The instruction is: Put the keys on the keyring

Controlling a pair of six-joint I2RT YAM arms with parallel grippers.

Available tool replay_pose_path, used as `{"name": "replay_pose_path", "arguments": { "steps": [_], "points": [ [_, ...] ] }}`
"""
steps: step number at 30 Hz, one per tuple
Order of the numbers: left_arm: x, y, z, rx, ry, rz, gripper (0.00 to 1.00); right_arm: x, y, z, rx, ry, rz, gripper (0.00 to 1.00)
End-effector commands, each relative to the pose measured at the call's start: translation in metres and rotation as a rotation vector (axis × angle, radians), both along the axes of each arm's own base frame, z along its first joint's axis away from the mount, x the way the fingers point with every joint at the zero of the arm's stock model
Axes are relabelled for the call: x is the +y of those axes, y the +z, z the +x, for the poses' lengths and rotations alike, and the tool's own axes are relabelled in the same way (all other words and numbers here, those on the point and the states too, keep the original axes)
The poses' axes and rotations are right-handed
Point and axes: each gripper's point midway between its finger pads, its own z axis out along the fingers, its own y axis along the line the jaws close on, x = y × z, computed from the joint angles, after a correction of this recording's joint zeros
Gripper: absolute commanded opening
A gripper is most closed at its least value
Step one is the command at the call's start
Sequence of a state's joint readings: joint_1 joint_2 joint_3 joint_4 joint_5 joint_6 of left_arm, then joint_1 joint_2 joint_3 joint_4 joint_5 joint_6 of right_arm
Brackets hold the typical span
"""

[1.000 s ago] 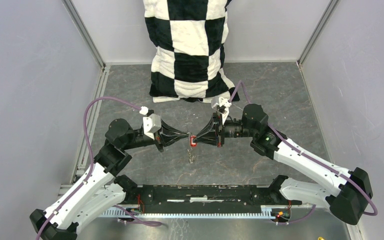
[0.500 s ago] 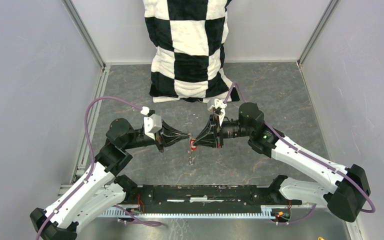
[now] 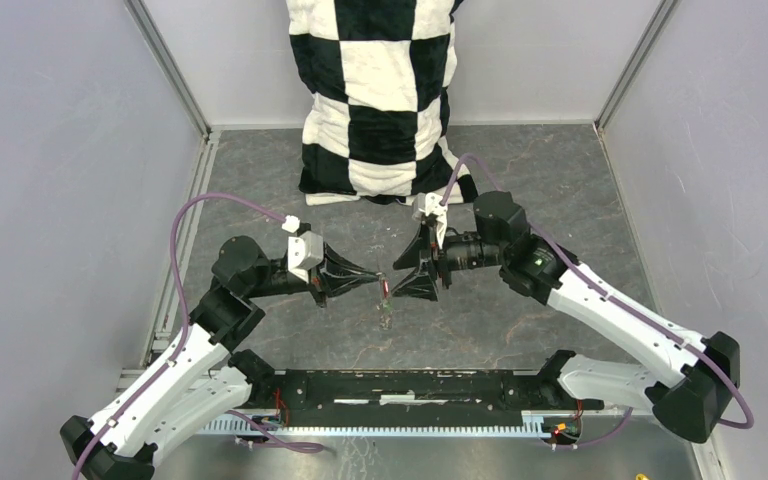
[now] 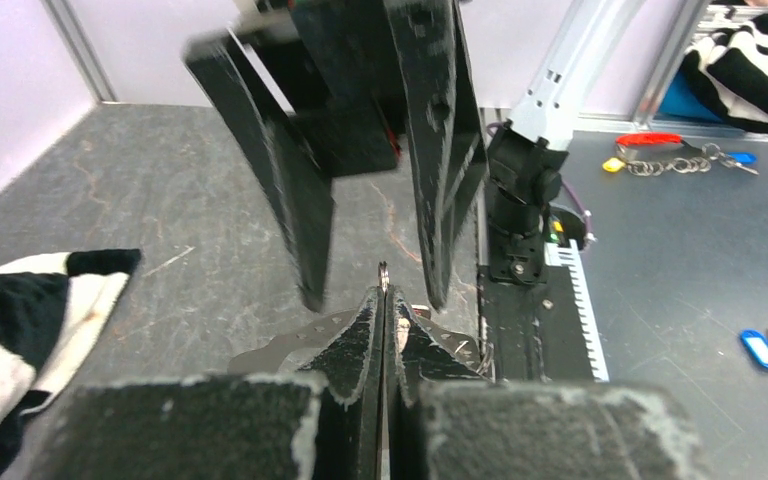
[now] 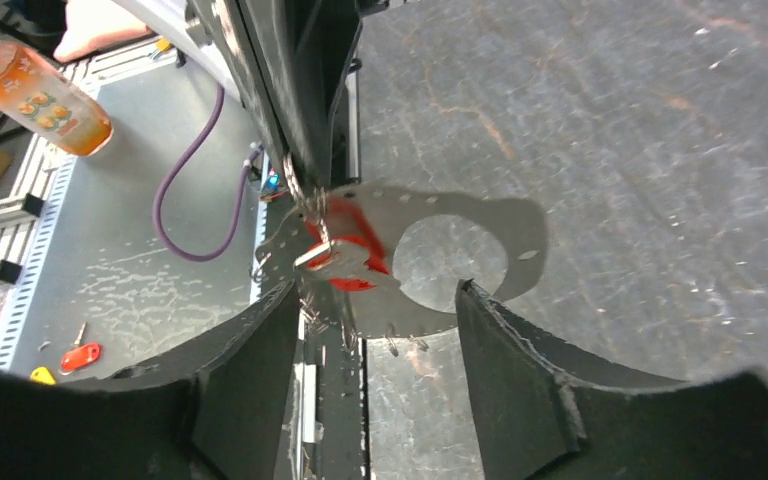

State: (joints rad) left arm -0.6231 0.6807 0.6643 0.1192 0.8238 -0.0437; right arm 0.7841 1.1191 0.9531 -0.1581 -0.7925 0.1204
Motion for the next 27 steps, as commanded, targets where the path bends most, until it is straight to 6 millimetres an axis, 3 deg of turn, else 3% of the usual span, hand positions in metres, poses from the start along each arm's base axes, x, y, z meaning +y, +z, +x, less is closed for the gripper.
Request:
{"name": "replay_pose_path", "arguments": {
  "steps": [1,8,19,27],
  "points": [
    [0.001,-0.002,-0.017,-0.028,-0.088,0.019,0.02,-0.008,0.038,0.014,-0.162,-0.049,0.037,0.66],
    [0.002,-0.018,-0.023,-0.009,-0.124,0.054,0.02,0.004,0.045,0.0,-0.124,0.051,0.146,0.64],
    [0.0,-0.011,-0.022,-0.014,-0.123,0.041,0.02,0.011,0.043,-0.017,-0.113,0.139,0.216,0.62],
    [0.0,-0.007,-0.021,-0.022,-0.123,0.034,0.02,0.019,0.036,-0.021,-0.092,0.172,0.204,0.48]
  ]
}}
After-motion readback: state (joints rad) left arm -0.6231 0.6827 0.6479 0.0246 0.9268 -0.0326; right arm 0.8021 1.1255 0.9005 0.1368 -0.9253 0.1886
